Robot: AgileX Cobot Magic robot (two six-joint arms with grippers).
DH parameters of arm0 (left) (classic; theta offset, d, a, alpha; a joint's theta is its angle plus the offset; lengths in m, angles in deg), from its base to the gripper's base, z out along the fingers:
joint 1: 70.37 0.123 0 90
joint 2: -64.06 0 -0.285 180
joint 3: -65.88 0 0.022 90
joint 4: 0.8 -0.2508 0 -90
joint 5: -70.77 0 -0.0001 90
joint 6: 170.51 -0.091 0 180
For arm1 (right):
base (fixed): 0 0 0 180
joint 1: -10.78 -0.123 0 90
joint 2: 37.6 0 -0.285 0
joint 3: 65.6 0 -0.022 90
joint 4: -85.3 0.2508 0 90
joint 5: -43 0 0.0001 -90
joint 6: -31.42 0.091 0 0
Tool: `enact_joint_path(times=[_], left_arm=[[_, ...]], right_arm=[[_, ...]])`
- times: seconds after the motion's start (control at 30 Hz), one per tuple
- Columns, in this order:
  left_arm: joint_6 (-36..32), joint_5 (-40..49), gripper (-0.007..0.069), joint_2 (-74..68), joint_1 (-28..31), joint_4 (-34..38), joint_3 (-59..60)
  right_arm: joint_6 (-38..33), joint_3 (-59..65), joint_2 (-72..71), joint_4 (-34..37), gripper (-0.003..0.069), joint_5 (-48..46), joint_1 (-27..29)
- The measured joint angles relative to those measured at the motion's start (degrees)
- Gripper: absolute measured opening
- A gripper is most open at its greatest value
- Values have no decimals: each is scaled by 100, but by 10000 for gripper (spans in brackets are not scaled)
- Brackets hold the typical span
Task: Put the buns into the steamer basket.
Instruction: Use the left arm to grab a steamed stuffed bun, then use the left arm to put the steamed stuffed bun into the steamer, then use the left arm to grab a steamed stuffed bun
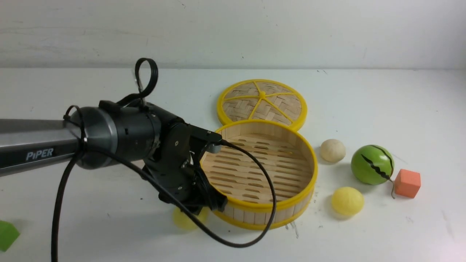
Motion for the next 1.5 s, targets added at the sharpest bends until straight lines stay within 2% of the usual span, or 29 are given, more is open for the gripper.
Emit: enact_joint_path(times=[0.1,0.17,0.37,0.57,0.73,0.9,1.0,1.07,1.1,1.2,1.27,1.3,1.37,1.47,1.5], left_arm=[[0,70,15,0,0,0,-18],[0,172,-13,43,0,-20,-18],[-13,902,-13,591,0,68,-230],[-724,815,-13,978,0,663,-1210],[-887,765,-13,118,0,512,-2112],[-795,770,-13,-1083,0,-85,-2902],[-668,842,15,-1593,0,-379,-3326],[-624,1002,81,-1737,0,-440,-3580],[-624,1022,88,-1743,0,-432,-3595],[-536,1498,245,-1612,0,-322,-3816],[-475,1670,302,-1494,0,-296,-3838],[-445,1935,368,-1190,0,-262,-3848],[-445,2234,421,-762,25,-268,-3867],[-450,2550,438,-399,142,-251,-3867],[-456,2809,415,-131,419,-181,-3743]], right_arm=[[0,0,0,0,241,0,0],[0,0,0,0,241,0,0],[0,0,0,0,241,0,0],[0,0,0,0,241,0,0],[0,0,0,0,241,0,0],[0,0,0,0,241,0,0],[0,0,0,0,241,0,0],[0,0,0,0,241,0,0],[0,0,0,0,241,0,0],[0,0,0,0,241,0,0],[0,0,0,0,241,0,0],[0,0,0,0,241,0,0],[0,0,0,0,241,0,0],[0,0,0,0,241,0,0],[0,0,0,0,241,0,0]])
